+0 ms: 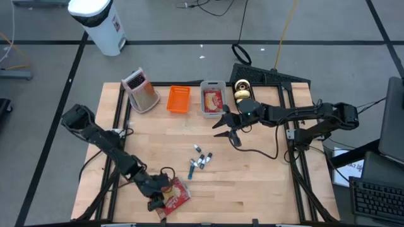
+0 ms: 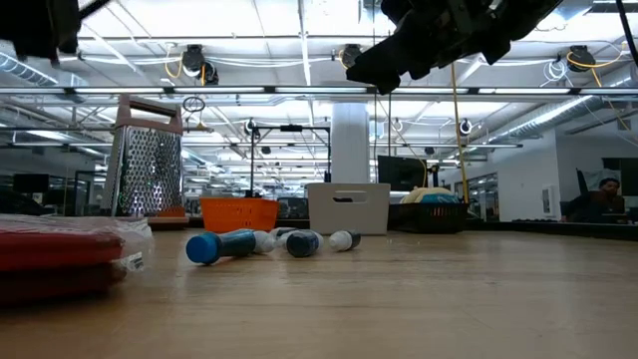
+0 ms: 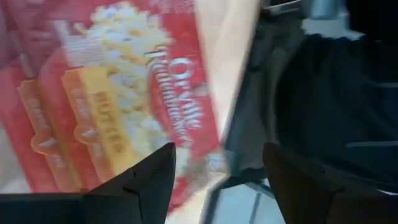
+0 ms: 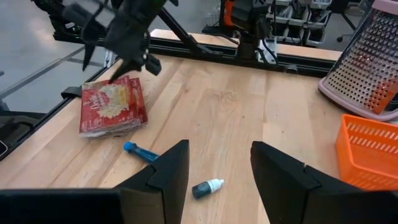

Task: Pick & Place Food Item
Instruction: Put the red popcorn package into the gray bin

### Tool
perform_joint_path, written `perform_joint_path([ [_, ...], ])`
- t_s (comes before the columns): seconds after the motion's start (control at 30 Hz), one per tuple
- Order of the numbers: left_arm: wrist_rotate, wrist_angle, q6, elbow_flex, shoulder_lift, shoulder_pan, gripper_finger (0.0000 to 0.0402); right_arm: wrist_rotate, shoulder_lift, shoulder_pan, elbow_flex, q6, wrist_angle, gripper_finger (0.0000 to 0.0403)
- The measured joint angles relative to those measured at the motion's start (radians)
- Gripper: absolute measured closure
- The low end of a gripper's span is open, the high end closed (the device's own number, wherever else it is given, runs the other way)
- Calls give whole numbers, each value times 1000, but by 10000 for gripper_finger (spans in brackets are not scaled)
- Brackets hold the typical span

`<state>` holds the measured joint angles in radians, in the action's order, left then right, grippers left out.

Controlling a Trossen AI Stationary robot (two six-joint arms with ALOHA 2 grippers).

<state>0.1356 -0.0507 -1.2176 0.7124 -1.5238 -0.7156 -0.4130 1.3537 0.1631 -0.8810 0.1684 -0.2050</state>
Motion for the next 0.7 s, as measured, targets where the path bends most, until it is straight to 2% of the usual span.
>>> perform_joint_path([
  [0.1,13,-12,11,0,-55,4,161,0,0,0,0,0,1,243],
  [0.27,137,-43,45,5,-148,29,161,-1,0,0,0,0,8,243],
  [0.37,137,-24,52,6,-162,32,161,-1,0,0,0,1,8,243],
  [0.53,136,100,-3,9,-153,42,161,-2,0,0,0,3,8,247],
  [0.7,137,109,4,10,-154,44,161,-2,0,0,0,3,8,247],
])
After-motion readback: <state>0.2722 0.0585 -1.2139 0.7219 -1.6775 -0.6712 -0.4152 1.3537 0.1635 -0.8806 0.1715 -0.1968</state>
